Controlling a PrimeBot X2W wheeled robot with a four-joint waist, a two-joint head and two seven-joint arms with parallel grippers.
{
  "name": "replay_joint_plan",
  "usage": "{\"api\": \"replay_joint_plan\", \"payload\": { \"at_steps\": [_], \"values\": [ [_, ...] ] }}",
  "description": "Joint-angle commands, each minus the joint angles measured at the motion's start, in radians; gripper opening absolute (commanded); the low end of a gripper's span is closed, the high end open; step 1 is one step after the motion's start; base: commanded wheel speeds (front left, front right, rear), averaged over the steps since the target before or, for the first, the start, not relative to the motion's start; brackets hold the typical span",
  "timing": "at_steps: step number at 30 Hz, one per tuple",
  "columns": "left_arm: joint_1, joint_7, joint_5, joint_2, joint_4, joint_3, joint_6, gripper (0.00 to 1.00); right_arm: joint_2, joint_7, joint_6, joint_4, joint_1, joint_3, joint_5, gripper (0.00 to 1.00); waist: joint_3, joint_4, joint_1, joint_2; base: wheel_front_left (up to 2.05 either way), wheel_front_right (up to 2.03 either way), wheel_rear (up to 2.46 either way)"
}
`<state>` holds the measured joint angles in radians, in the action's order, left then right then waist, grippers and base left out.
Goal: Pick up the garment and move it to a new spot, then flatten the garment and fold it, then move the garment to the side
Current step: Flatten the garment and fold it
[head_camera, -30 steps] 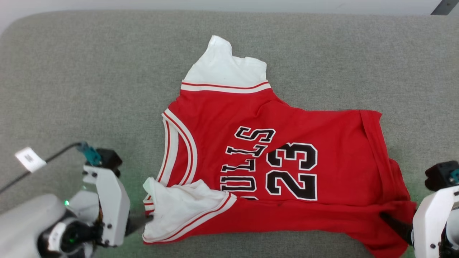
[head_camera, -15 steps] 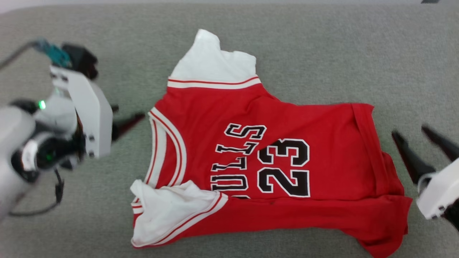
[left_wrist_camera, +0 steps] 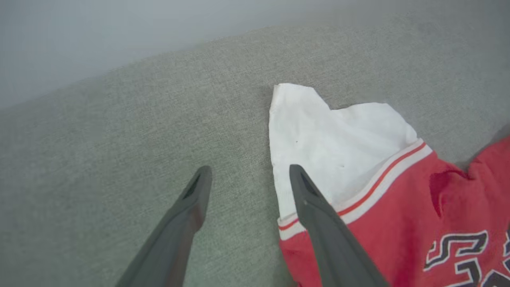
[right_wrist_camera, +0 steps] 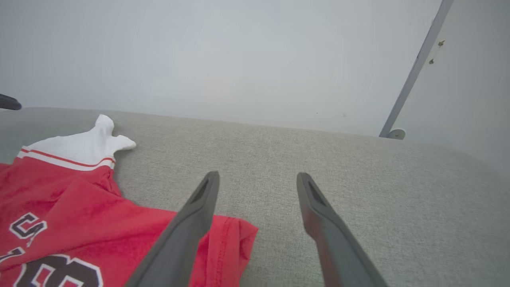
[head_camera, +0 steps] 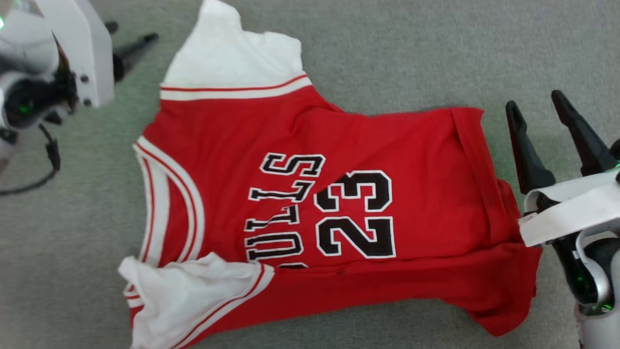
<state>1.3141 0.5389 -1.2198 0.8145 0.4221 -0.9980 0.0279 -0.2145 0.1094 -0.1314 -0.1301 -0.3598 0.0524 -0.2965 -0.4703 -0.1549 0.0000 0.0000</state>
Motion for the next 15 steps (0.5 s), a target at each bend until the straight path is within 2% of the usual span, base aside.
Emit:
{"api": "replay_joint_plan", "payload": {
  "at_steps": [1, 7, 15],
  "values": [
    [0.025, 0.011, 0.009, -0.009, 0.020, 0.000, 0.006, 1.00, 0.009, -0.015, 0.002, 0.012, -0.016, 0.007, 0.005, 1.00, -0.068, -0.056, 0.0000, 0.0000, 0.00, 0.00, 0.00],
    [0.129, 0.089, 0.020, -0.049, 0.119, -0.009, 0.034, 1.00, 0.030, -0.062, 0.002, 0.071, -0.030, 0.025, 0.003, 1.00, -0.118, -0.089, 0.0000, 0.0000, 0.00, 0.00, 0.00],
    [0.229, 0.168, 0.045, -0.115, 0.207, -0.036, 0.048, 1.00, 0.047, -0.102, 0.002, 0.125, -0.050, 0.050, -0.005, 1.00, -0.146, -0.112, 0.0000, 0.0000, 0.00, 0.00, 0.00]
  ]
}}
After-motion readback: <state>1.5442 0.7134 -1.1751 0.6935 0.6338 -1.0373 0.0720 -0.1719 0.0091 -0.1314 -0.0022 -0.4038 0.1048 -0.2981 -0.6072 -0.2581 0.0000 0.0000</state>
